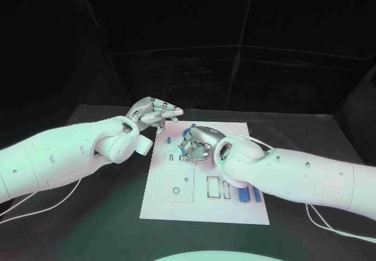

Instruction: Assemble the parts on the task board

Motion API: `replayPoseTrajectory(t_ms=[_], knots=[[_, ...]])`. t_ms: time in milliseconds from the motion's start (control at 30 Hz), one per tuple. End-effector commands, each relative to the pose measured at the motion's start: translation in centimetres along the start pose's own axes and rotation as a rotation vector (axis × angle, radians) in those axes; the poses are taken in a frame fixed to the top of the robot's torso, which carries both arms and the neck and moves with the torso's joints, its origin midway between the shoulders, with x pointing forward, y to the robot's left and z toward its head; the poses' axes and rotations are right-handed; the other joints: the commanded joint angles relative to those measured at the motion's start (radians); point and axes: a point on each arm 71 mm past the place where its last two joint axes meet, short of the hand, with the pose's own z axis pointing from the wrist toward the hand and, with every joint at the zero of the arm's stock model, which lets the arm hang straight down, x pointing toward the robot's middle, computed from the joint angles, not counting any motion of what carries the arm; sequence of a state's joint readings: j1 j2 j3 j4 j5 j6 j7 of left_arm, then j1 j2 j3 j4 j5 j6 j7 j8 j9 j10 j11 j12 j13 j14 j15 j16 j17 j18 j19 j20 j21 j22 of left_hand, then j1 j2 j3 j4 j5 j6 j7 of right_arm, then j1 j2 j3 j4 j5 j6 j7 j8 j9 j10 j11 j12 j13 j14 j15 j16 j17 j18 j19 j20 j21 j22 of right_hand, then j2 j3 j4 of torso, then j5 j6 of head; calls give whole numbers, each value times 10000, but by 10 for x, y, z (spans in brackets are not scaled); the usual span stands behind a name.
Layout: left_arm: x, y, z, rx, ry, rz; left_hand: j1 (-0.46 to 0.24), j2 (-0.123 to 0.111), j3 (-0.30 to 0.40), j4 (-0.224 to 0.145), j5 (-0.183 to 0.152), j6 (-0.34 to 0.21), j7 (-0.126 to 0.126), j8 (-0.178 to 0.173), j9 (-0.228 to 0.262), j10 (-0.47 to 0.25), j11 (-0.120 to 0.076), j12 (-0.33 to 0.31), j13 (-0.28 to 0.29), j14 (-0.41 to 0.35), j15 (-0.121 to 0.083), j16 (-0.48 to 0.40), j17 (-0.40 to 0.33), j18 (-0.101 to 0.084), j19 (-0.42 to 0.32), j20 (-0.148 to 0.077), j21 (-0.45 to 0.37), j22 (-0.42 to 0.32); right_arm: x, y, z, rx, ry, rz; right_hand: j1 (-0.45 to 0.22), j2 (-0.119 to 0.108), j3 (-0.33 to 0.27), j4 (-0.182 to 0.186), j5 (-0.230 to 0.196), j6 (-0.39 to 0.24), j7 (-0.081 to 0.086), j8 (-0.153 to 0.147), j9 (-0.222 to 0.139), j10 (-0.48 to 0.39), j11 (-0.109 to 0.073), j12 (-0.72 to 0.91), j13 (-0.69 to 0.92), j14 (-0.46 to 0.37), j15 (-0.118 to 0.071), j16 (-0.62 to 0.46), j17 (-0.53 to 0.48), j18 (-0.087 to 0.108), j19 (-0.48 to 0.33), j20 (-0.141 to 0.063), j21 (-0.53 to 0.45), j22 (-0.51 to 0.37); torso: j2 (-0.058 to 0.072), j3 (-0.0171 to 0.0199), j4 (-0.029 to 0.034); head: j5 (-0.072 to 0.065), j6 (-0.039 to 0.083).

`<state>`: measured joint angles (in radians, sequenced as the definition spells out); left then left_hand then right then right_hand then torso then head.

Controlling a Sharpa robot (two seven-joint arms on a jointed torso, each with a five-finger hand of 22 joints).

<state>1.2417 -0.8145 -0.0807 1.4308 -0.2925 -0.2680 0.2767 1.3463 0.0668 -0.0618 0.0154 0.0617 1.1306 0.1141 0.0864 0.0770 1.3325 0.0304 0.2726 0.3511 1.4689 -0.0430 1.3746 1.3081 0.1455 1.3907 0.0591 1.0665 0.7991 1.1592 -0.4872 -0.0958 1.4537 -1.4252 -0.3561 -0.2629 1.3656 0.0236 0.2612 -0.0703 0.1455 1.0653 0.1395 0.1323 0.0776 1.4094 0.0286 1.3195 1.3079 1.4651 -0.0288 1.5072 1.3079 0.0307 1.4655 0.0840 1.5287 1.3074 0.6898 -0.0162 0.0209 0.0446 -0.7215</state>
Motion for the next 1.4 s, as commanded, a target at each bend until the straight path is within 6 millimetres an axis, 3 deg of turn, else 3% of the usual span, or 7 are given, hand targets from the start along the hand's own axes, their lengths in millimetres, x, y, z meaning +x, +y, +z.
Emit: replayPoseTrajectory(t_ms=[33,267,700,1400], knots=[[3,-1,1,-5,217,364,61,-43,-1,60,-25,-81,4,41,16,-132,-23,254,240,515,-8,129,813,-201,-146,-8,201,204,4,-1,1,41,105,-348,-118,-11,102,38,5,334,-260,235,128,-45,26,33,114,758,-67,6,1177,-79,339,-54,-11,1760,-6,-1,-25,35,-53],[3,-2,2,87,105,381,27,-67,-30,115,-26,-92,5,64,21,-292,0,462,459,478,5,90,783,-196,-266,13,314,295,12,-5,1,183,287,-434,-204,-82,97,54,-11,325,-257,227,120,-43,28,27,114,760,-64,7,1182,-79,340,-52,-11,1761,9,4,-49,61,-54],[3,-1,2,106,60,384,-2,-85,-57,149,-29,-98,11,77,24,-382,9,533,536,493,14,159,851,-224,-267,25,483,518,17,-11,2,400,401,-511,-330,-169,96,89,-56,266,-238,186,95,-60,41,-5,91,755,-56,-6,1158,-69,310,-46,-31,1726,1,6,-13,2,-79],[2,0,2,56,58,389,26,-86,-70,173,-28,-104,4,111,32,-477,4,704,690,590,13,467,1137,-256,-276,36,749,838,21,-22,6,736,798,-788,-474,-284,101,140,-271,187,-206,125,54,-88,69,-48,64,755,-33,-13,1151,-63,289,-28,-47,1701,0,4,-14,-24,-149]])
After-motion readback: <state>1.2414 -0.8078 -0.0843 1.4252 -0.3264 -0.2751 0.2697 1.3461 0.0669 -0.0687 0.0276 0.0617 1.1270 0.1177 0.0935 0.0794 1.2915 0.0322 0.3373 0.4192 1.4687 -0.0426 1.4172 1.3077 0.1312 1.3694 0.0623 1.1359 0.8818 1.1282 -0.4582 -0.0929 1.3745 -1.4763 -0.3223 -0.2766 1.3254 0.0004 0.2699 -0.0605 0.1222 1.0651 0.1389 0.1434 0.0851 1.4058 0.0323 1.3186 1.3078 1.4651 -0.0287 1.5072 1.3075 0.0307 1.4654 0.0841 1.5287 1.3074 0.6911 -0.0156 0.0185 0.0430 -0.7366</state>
